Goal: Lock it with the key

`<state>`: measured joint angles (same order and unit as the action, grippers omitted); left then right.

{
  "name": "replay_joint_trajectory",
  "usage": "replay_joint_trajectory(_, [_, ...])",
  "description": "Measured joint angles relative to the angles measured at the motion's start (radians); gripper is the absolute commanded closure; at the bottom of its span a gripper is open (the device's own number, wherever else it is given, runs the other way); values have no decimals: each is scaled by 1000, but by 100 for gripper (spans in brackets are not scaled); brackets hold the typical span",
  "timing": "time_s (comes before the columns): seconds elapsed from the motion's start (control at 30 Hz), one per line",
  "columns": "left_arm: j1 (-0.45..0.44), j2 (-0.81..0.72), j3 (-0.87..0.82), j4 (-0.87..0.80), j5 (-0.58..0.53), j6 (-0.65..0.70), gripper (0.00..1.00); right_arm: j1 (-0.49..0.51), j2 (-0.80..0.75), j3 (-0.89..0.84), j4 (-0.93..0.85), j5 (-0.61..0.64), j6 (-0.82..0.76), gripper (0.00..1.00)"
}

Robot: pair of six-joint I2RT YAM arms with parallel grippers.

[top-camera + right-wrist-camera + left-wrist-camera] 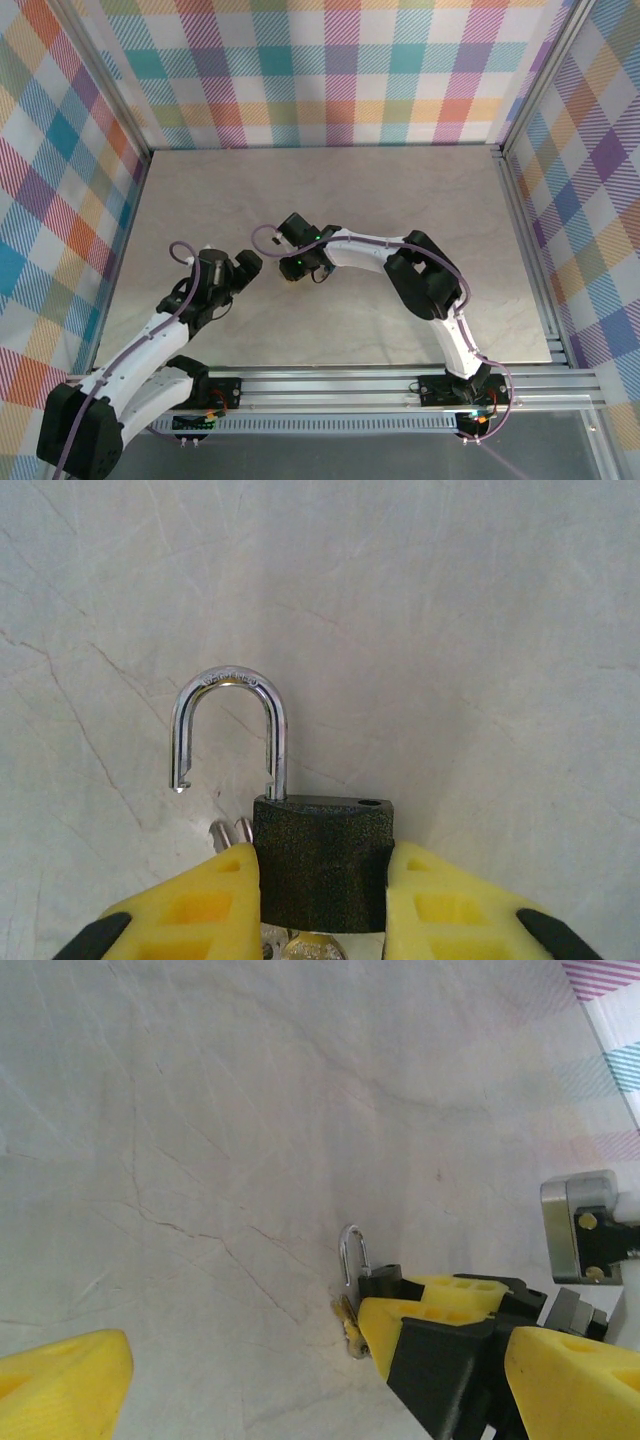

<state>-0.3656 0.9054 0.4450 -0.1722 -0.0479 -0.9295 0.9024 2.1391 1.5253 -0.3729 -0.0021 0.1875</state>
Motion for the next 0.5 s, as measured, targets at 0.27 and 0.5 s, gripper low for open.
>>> replay_joint_trajectory(0.27, [-7, 74, -30, 87, 27, -48, 8, 0, -35, -46, 11, -41, 19, 80])
replay_joint_trajectory(0.5, [-13, 108, -31, 146, 40, -72, 11, 0, -74, -84, 37, -74, 37, 80])
